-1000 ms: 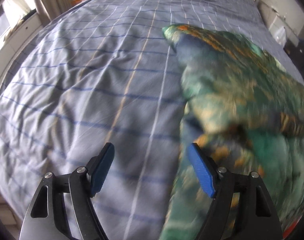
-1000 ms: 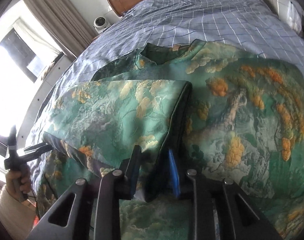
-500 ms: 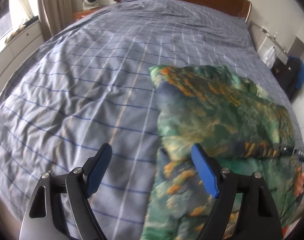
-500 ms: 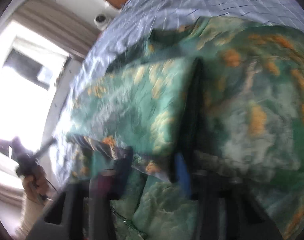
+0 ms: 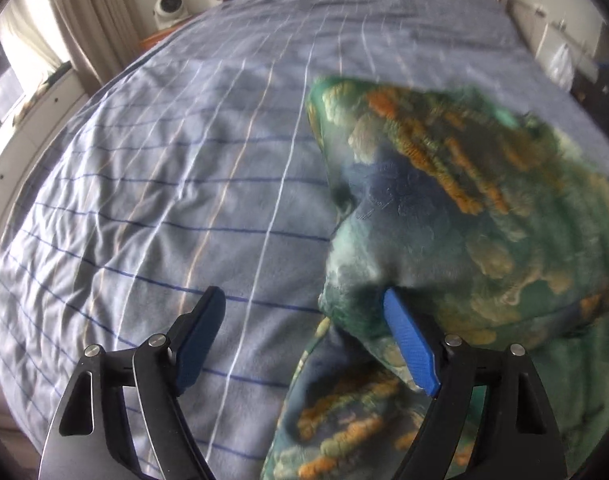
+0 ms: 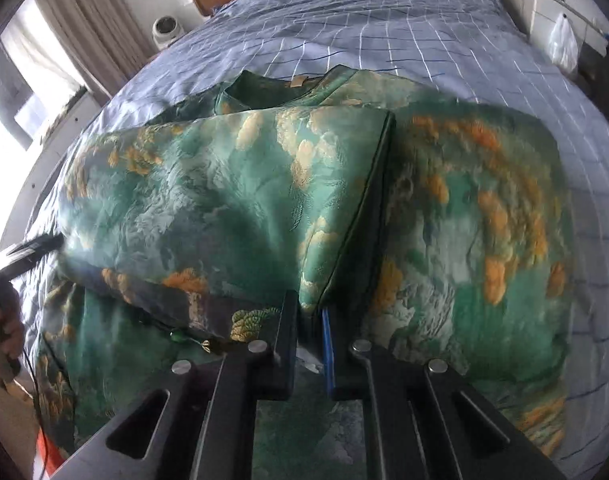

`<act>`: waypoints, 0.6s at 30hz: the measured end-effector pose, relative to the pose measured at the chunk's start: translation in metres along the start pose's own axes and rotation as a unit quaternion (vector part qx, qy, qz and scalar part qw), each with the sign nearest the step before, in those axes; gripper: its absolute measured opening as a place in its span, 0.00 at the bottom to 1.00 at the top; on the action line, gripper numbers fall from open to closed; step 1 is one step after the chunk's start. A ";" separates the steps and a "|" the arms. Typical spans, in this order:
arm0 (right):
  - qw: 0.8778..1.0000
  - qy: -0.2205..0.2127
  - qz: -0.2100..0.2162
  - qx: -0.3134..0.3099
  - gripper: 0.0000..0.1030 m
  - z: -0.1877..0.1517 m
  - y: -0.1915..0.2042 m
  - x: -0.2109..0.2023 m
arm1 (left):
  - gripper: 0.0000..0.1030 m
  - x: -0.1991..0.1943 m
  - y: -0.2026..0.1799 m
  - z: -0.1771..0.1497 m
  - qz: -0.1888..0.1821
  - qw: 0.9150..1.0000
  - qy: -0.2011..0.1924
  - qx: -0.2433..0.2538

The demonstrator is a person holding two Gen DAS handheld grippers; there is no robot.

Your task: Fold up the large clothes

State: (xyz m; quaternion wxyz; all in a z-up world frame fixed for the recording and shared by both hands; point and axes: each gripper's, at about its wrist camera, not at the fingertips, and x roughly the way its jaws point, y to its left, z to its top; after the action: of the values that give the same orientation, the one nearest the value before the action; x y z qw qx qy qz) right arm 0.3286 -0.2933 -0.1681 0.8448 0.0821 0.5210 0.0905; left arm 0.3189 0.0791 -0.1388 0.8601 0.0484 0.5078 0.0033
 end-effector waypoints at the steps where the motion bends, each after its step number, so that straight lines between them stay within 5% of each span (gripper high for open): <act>1: 1.000 -0.002 0.003 0.005 0.10 0.001 0.000 0.001 | 0.82 0.008 -0.004 0.000 0.010 1.000 0.007 0.009; 6: 1.000 0.000 0.004 0.003 0.11 0.005 0.000 0.003 | 0.90 0.025 -0.006 0.004 0.042 0.999 0.017 0.019; 14: 0.997 -0.058 0.043 0.030 0.43 0.006 -0.005 -0.045 | 0.89 -0.044 0.026 0.001 0.017 0.999 -0.047 0.005; 18: 0.993 -0.099 0.055 0.025 0.44 0.021 -0.002 -0.070 | 0.89 -0.064 0.028 0.020 -0.038 0.995 -0.084 -0.030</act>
State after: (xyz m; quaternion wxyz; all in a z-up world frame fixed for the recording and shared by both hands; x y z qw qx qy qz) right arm 0.3165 -0.3130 -0.0984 0.8837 0.1408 0.4311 0.1154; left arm 0.3072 0.1016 -0.0712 0.9001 0.0037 0.4353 -0.0187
